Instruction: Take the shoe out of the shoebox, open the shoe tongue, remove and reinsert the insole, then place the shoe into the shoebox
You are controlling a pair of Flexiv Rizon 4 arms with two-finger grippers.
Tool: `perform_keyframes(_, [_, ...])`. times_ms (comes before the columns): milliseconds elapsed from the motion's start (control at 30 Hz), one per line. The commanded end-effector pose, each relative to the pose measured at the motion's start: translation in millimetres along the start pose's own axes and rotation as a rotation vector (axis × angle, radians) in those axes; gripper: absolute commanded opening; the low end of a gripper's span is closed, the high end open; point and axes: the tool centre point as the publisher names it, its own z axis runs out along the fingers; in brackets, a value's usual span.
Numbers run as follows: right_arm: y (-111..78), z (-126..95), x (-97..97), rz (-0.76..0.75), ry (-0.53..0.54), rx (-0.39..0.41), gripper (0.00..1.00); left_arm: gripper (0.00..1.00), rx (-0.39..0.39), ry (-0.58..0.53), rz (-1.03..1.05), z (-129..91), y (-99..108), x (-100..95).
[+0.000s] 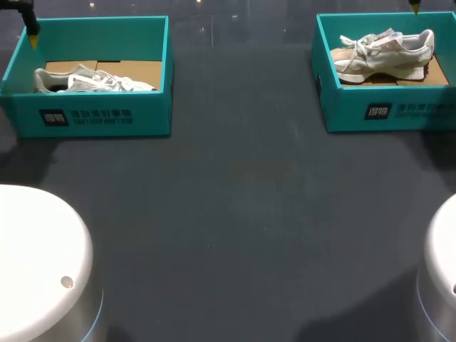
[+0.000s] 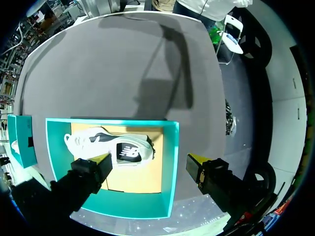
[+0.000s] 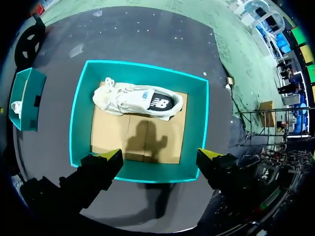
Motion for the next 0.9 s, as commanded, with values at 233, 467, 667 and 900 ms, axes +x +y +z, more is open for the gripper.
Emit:
perform_keyframes(233, [41.8,36,-22.0,0.031,-0.034,0.162,1.00,1.00,-0.003,0.001,0.001,0,-1,0.2])
perform_keyframes(467, [41.8,36,-22.0,0.031,-0.034,0.162,1.00,1.00,-0.003,0.001,0.001,0,-1,0.2])
perform_keyframes(667, [55.5,63,-28.0,0.060,-0.032,0.101,1.00,1.00,-0.003,0.001,0.001,0,-1,0.2])
perform_keyframes(900, [63.6,89,-25.6,0.060,-0.080,0.109,1.00,1.00,-0.003,0.001,0.001,0,-1,0.2])
